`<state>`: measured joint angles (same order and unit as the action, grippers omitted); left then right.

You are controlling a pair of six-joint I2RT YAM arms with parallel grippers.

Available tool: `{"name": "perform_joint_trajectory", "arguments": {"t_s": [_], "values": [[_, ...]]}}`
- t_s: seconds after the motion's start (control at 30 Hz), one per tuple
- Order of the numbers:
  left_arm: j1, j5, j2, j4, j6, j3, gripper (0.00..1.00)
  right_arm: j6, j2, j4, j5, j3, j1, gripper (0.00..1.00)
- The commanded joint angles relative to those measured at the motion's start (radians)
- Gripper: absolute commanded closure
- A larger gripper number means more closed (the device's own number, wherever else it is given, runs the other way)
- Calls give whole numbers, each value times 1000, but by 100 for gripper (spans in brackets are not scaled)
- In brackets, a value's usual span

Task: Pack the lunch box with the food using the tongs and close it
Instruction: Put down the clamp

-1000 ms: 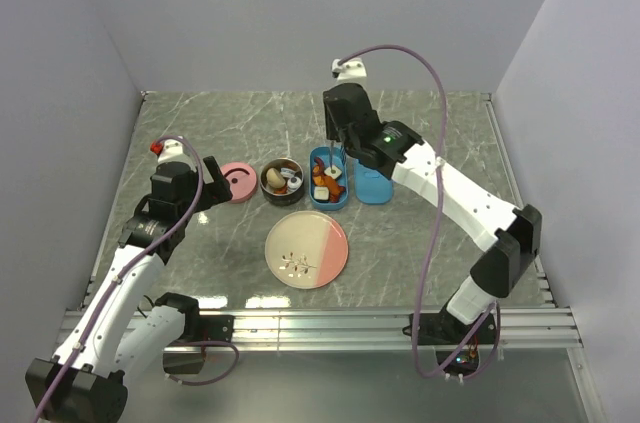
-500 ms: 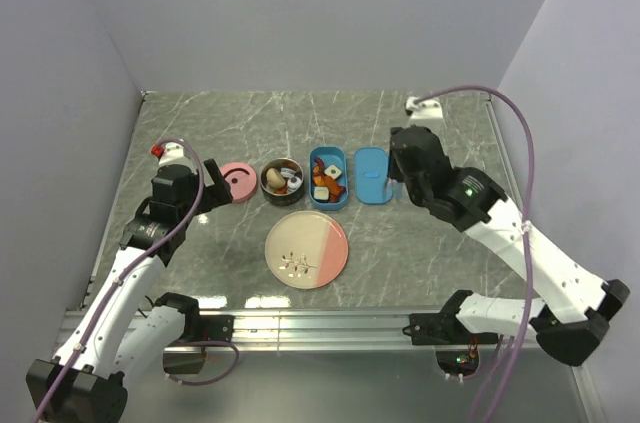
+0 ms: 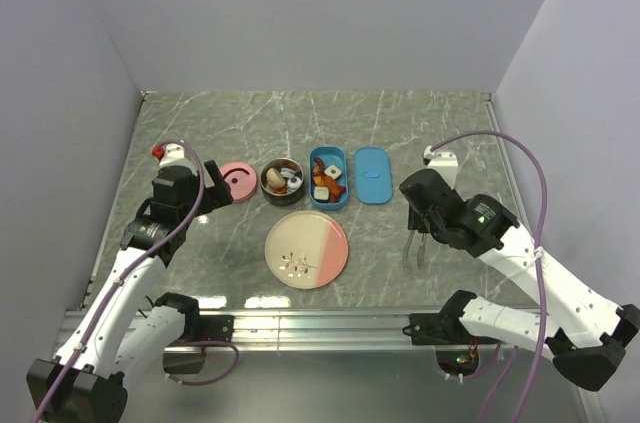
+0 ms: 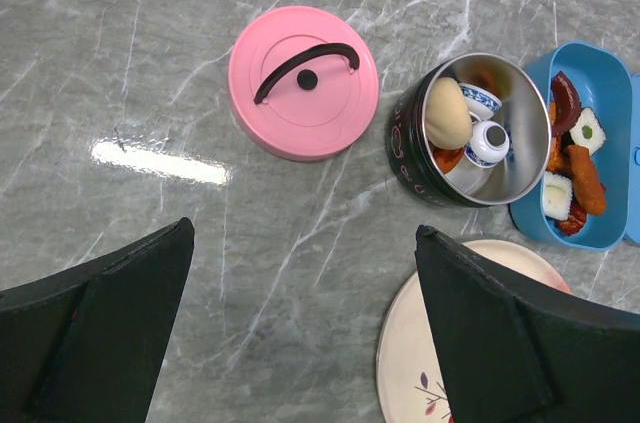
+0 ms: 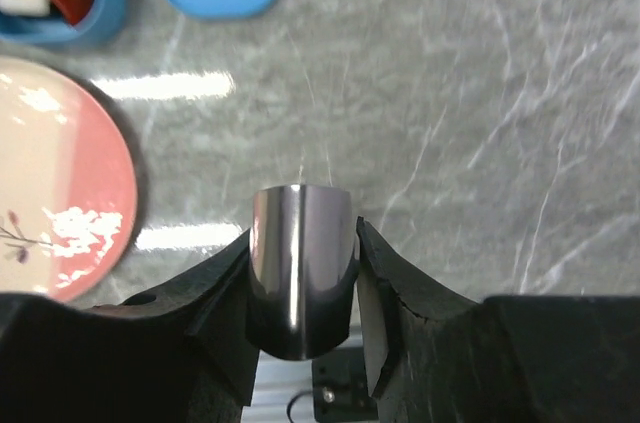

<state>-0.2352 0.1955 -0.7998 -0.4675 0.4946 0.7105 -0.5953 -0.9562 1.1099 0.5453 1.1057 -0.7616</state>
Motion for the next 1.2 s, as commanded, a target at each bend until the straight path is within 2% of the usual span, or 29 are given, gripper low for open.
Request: {"name": "perform_joint_trajectory", "arguments": {"t_s": [0.0,0.4,0.9,1.17], "values": [[-4,-13,19,41,10,-5,1,-41,-13,22,-51,-39,10,55],[-4,9,4,47,-4,0,1,-6,-182,-131,-104,-124,111,53],[-3,35,-52,63,-33,26,1,219,-524,-369,-195,22,343,52],[-1,44,-90,76,-42,52,1,302,-708,-403,-243,102,424,52]]}}
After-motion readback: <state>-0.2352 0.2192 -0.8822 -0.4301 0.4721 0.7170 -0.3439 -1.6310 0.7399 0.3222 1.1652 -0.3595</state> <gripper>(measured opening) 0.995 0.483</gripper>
